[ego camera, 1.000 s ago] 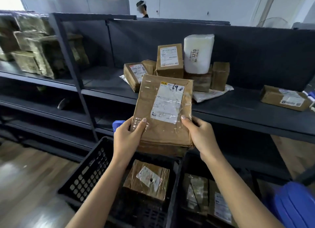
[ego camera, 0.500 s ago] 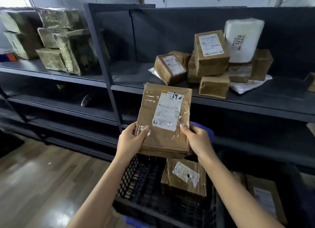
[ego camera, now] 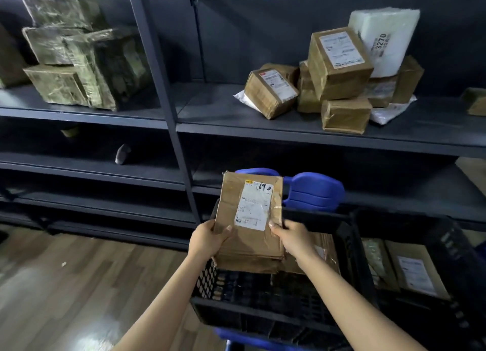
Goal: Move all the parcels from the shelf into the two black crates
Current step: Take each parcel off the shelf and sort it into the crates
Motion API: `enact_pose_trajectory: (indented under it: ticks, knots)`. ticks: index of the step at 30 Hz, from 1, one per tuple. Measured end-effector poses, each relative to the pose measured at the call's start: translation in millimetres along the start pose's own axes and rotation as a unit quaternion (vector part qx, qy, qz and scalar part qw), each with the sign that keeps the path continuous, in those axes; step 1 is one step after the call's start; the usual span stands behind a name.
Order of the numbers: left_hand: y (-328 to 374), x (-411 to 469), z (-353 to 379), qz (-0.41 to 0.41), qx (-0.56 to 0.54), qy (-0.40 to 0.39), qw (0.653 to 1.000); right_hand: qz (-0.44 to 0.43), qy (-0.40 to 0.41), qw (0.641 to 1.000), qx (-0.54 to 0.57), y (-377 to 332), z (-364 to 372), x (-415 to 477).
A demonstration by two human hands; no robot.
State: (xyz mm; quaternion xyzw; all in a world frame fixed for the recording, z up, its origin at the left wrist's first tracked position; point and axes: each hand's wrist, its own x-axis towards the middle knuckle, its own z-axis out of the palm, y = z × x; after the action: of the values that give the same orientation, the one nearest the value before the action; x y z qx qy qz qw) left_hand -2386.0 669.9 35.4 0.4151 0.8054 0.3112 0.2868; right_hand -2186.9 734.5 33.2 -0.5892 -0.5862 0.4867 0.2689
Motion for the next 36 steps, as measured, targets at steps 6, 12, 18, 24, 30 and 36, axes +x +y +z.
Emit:
enact_pose_trajectory:
  ticks: [6,12,18,24,30,36]
  knots:
    - [-27.2,4.6,15.2,-0.022,0.031,-0.016,0.999,0.036,-0.017,0.998,-0.039,26.2,25.2,8.5]
    - [-46.9,8.7,27.1,-0.054,0.059,-0.038,0.996,0.076,-0.045,0.994,-0.063,50.4,40.3,9.4]
    - [-62.9,18.9,46.5,-0.082,0.089,-0.053,0.991,0.096,-0.062,0.991,-0.066,68.7,50.5,20.4]
    - [-73.7,34.7,68.6,-0.077,0.089,-0.042,0.992,0.101,-0.062,0.991,-0.068,95.9,64.9,41.1]
    - [-93.5,59.5,98.3,-0.077,0.112,-0.054,0.989,0.132,-0.081,0.987,-0.046,127.5,82.9,63.1]
    - [-114.5,74.7,115.3,-0.093,0.131,-0.092,0.983,0.132,-0.081,0.985,-0.078,150.9,98.0,78.8]
